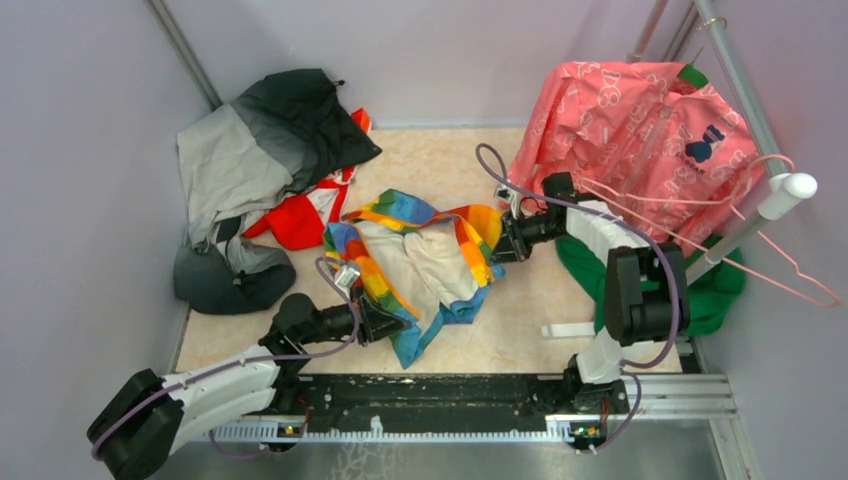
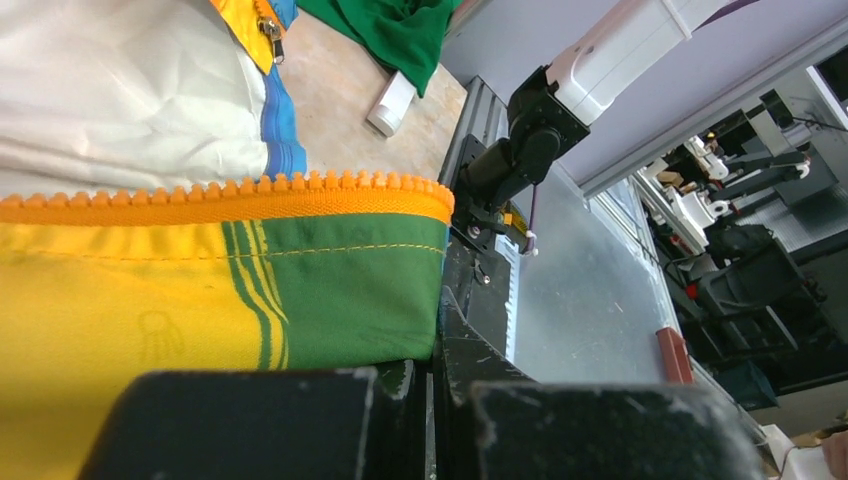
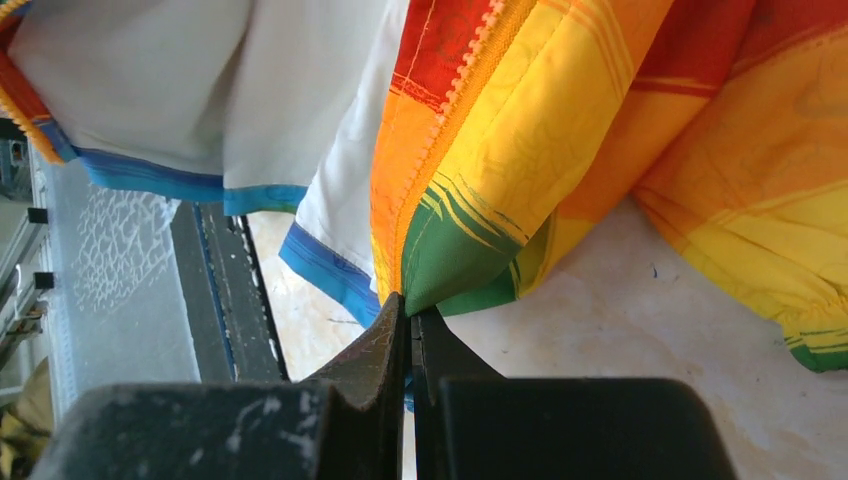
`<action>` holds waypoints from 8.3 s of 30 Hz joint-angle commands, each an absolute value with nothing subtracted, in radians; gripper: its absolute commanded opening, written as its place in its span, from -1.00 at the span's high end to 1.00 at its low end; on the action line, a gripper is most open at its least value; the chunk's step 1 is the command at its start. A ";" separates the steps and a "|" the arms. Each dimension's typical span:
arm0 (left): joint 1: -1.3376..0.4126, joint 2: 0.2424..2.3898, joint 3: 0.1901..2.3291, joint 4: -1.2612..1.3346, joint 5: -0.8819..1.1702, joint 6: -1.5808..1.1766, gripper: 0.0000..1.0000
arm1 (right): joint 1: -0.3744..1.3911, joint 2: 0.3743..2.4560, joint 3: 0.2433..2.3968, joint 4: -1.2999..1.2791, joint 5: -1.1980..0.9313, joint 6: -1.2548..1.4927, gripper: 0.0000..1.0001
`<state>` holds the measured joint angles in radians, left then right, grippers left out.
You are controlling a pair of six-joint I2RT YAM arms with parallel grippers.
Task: Zip up the jacket
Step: Pick up the jacket from the center of the board, then insert the zipper into the jacket.
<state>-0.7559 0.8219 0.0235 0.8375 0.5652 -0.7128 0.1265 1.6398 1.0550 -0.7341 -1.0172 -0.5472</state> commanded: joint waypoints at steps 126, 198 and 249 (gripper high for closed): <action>-0.862 1.644 0.348 1.405 0.505 -0.400 1.00 | 0.321 1.445 1.038 -0.678 -1.231 -0.535 1.00; -0.862 1.664 0.336 1.470 0.483 -0.424 1.00 | 0.321 1.451 1.041 -0.692 -1.251 -0.546 1.00; -0.874 1.609 0.320 1.414 0.439 -0.452 1.00 | 0.321 1.448 1.038 -0.681 -1.259 -0.538 1.00</action>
